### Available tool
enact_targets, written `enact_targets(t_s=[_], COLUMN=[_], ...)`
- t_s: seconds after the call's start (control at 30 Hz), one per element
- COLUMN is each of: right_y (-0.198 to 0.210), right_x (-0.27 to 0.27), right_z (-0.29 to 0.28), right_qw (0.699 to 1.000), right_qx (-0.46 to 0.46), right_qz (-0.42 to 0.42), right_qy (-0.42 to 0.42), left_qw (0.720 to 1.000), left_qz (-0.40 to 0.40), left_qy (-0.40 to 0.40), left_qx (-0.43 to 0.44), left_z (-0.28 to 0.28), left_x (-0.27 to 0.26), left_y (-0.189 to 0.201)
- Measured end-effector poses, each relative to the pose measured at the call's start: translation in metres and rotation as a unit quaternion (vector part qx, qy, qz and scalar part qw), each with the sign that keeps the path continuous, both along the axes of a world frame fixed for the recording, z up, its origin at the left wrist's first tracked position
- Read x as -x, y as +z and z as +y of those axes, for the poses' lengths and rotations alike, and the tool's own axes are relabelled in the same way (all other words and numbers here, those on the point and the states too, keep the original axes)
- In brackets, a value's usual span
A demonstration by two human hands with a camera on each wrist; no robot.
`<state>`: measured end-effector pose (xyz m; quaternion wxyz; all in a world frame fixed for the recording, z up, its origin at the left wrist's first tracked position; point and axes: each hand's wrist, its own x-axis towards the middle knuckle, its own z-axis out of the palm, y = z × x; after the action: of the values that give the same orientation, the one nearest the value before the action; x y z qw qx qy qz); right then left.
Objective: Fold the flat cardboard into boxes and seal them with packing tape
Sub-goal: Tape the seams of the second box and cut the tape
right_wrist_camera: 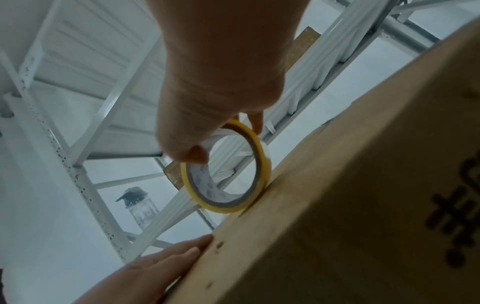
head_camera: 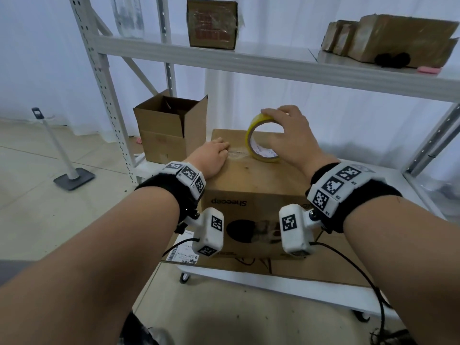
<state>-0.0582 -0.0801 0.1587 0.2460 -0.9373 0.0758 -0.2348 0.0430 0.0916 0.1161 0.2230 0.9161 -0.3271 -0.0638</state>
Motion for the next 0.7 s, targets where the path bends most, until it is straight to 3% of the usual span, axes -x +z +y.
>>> enact_targets(t_s=[0.1, 0.3, 0.37, 0.53, 0.7], right_y=[0.005, 0.013, 0.018, 0.029, 0.028], right_x=[-0.005, -0.022, -0.025, -0.031, -0.036], right_z=[0.012, 0.033, 0.031, 0.033, 0.032], right_qw=[0.999, 0.979, 0.971, 0.963, 0.947], right_qx=[-0.016, 0.141, 0.176, 0.230, 0.285], right_qz=[0.010, 0.045, 0.075, 0.083, 0.102], right_qy=[-0.026, -0.140, -0.144, -0.115, -0.112], left_qw=[1.000, 0.996, 0.996, 0.998, 0.998], left_qz=[-0.008, -0.050, -0.064, -0.006, -0.023], left_qy=[0.006, 0.050, 0.043, 0.063, 0.027], left_qx=[-0.007, -0.047, -0.038, 0.003, -0.048], left_z=[-0.003, -0.016, -0.022, -0.025, -0.023], left_x=[0.000, 0.000, 0.001, -0.004, -0.005], left_y=[0.002, 0.007, 0.004, 0.001, 0.003])
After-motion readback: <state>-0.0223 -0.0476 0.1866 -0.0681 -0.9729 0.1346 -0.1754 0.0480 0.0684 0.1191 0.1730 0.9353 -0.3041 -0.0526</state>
